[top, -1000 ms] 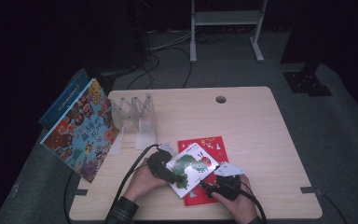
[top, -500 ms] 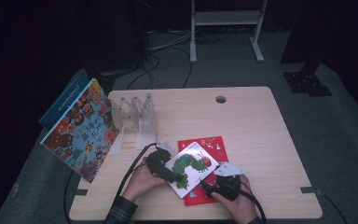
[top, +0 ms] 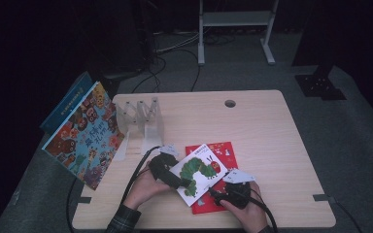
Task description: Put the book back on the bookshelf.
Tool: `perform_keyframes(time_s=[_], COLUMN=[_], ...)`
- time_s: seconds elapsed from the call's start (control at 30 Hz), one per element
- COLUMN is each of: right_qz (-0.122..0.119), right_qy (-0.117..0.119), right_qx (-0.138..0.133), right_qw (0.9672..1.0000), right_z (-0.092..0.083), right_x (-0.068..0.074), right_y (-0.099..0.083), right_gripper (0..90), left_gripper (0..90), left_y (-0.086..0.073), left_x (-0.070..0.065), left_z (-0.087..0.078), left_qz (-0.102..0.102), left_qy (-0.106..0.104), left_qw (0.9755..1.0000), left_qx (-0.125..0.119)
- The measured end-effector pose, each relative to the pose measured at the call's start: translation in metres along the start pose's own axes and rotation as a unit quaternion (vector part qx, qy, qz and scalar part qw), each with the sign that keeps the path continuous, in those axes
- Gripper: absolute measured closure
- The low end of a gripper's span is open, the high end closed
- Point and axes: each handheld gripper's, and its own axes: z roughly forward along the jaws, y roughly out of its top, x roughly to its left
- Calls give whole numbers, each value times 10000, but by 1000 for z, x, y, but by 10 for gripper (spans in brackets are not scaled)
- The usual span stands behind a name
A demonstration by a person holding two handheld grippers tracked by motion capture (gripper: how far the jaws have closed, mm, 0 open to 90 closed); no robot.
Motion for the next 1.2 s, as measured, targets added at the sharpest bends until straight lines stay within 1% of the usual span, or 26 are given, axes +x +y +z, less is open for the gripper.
perform_keyframes(time_s=[0.07,0.1,0.17,0.2,0.37,0.43,0.47,0.5,0.53,0.6,0.63,0.67,0.77,0.93,0.97,1.0,1.03,1.1,1.17,1.2], right_qz=[-5,-2,7,13,20,0,25,29,59,30,30,29,16,6,15,21,33,35,34,36], right_qy=[0,-1,-6,-5,-14,-18,-13,-14,-6,-13,-14,-14,-15,-10,-12,-29,-38,-37,-38,-38], right_qx=[-2,-2,-3,-5,-5,-14,-2,-2,13,-2,-1,-2,0,5,3,2,3,2,1,2], right_qw=[10000,10000,10000,10000,10000,10000,10000,10000,10000,10000,10000,10000,10000,10000,10000,10000,10000,10000,10000,10000], right_z=[0,0,0,0,0,0,0,0,0,0,0,0,0,0,0,1,1,2,2,2], right_x=[0,0,0,0,0,0,0,0,1,0,0,0,0,0,0,0,0,0,0,0], right_y=[0,0,0,0,0,0,0,0,0,0,0,0,0,0,0,0,1,1,1,1], right_gripper=[155,154,154,154,154,154,154,154,154,154,154,154,154,154,155,155,156,155,156,155], left_gripper=[0,0,1,2,8,22,22,28,37,40,41,45,68,128,162,190,201,214,241,273], left_y=[3,4,6,7,13,16,17,18,19,20,20,21,22,25,26,27,27,28,29,29], left_x=[-3,-6,-9,-11,-22,-28,-30,-33,-34,-38,-39,-39,-42,-49,-51,-55,-59,-65,-67,-68], left_z=[-3,-7,-12,-14,-20,-23,-25,-26,-27,-27,-27,-27,-31,-36,-35,-30,-24,-14,-12,-11], left_qz=[37,81,91,106,326,418,425,456,501,608,653,656,699,820,864,980,1020,1132,1126,1131], left_qy=[0,-47,-172,-202,-226,-328,-409,-438,-429,-279,-242,-259,-413,-564,-694,-787,-786,-755,-797,-825], left_qw=[9999,9998,9991,9988,9981,9971,9964,9959,9958,9963,9963,9961,9951,9935,9931,9918,9915,9907,9904,9902], left_qx=[-97,-180,-367,-442,-468,-553,-613,-645,-629,-536,-512,-527,-569,-555,-385,-248,-208,-47,16,46])
